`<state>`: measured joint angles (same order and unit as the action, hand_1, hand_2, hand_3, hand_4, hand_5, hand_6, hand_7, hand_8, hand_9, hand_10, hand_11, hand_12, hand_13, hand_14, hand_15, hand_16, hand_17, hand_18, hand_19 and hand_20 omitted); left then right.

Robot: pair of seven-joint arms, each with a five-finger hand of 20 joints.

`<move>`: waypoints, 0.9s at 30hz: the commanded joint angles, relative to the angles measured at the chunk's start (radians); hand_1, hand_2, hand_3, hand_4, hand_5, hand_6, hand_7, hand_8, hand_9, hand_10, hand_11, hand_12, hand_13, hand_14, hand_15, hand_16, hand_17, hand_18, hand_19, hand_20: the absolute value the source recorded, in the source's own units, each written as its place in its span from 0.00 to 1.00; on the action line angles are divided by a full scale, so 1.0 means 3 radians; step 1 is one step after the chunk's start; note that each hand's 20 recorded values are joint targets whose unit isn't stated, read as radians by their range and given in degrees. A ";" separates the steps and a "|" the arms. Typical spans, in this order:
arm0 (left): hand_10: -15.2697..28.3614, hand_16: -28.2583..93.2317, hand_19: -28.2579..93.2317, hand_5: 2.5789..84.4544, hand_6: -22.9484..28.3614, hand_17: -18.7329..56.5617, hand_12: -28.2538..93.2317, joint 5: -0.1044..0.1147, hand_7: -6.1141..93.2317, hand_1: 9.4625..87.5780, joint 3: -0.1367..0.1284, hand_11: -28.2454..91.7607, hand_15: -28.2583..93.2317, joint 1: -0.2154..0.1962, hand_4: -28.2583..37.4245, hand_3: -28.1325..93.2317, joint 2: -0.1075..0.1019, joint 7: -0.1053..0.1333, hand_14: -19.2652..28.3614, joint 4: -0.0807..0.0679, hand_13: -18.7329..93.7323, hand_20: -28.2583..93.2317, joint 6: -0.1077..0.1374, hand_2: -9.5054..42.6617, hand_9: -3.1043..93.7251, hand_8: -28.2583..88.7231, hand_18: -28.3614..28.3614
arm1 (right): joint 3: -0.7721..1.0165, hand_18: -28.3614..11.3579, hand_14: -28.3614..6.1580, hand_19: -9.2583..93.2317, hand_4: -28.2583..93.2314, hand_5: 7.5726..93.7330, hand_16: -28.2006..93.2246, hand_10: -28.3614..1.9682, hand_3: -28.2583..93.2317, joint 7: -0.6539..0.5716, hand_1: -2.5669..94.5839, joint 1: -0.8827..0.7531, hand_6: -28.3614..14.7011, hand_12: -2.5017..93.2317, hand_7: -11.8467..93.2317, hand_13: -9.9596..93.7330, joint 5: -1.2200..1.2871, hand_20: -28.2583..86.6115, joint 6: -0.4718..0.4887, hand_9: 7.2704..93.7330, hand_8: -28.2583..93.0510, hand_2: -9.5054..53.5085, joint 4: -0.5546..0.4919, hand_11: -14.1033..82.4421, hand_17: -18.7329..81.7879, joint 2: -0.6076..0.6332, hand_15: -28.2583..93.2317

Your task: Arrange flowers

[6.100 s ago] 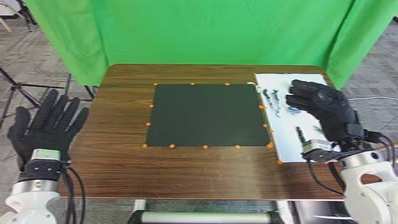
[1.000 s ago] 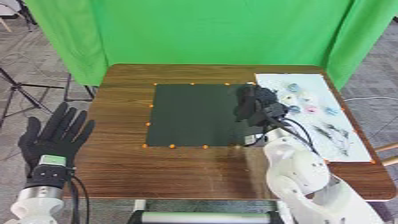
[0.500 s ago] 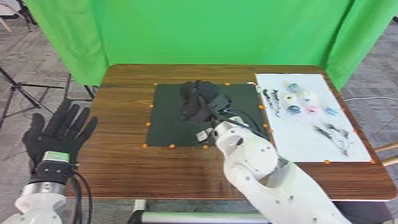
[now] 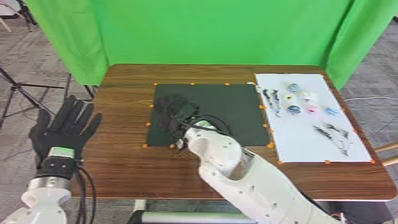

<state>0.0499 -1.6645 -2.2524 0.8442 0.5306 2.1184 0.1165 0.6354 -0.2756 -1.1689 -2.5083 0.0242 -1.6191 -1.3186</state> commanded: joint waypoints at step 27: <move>0.78 0.17 0.55 0.50 0.63 0.16 0.34 -0.0006 0.20 0.24 0.0031 0.42 0.61 0.0062 0.00 0.84 0.0007 -0.0096 0.83 -0.0041 0.39 0.33 -0.0030 0.38 0.42 0.17 0.78 | -0.0263 0.41 0.71 1.00 0.05 0.57 0.63 0.69 0.89 0.0277 0.55 0.0155 0.68 0.54 0.81 0.85 -0.0593 0.55 0.0263 0.87 0.35 0.00 0.0363 0.35 0.77 0.0084 0.71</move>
<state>0.0515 -1.6462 -2.2215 0.8409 0.5116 2.1040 0.1142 0.5440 -0.1986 -1.1090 -2.6675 0.0260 -1.4786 -1.3044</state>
